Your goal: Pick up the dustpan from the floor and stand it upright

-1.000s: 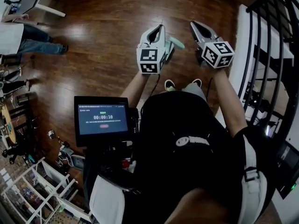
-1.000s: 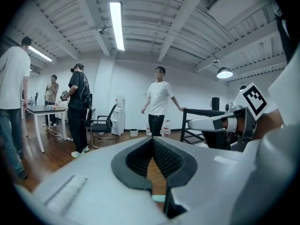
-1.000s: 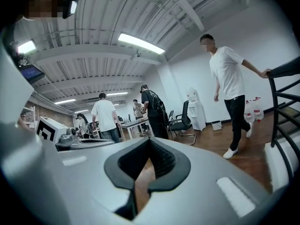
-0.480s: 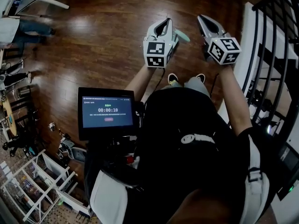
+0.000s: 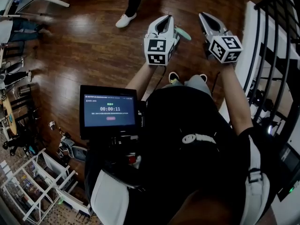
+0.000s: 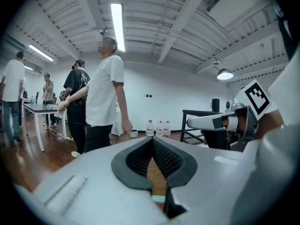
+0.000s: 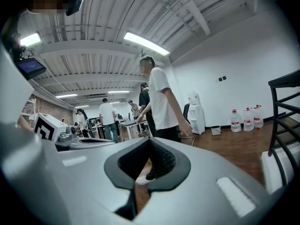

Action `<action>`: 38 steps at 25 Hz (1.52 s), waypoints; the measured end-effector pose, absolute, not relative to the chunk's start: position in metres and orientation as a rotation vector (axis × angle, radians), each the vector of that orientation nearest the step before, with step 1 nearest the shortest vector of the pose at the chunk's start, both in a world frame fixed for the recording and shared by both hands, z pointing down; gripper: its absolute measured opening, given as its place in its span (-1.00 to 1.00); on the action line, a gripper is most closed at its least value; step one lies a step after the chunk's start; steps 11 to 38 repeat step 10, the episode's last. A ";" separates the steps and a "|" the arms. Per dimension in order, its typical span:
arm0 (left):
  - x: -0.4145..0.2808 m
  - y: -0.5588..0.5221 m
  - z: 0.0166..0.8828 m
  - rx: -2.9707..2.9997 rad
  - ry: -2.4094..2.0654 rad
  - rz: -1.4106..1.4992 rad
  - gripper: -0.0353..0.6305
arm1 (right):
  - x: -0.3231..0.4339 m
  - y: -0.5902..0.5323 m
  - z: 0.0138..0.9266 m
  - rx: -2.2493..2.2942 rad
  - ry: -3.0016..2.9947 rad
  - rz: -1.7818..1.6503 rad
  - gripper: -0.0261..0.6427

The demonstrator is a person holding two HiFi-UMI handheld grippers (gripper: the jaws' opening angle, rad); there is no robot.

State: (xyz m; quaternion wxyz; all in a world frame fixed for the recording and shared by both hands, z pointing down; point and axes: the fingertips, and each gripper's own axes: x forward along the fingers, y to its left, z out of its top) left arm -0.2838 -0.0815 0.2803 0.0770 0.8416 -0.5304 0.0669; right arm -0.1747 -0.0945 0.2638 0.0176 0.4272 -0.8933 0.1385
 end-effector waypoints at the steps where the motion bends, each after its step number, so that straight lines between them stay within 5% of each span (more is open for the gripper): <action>1: -0.284 -0.082 0.280 2.520 -1.589 0.201 -0.83 | -0.175 -0.094 0.263 1.325 -2.775 0.430 -0.91; 38: -0.283 -0.082 0.278 2.514 -1.587 0.214 -0.83 | -0.174 -0.095 0.263 1.321 -2.769 0.442 -0.91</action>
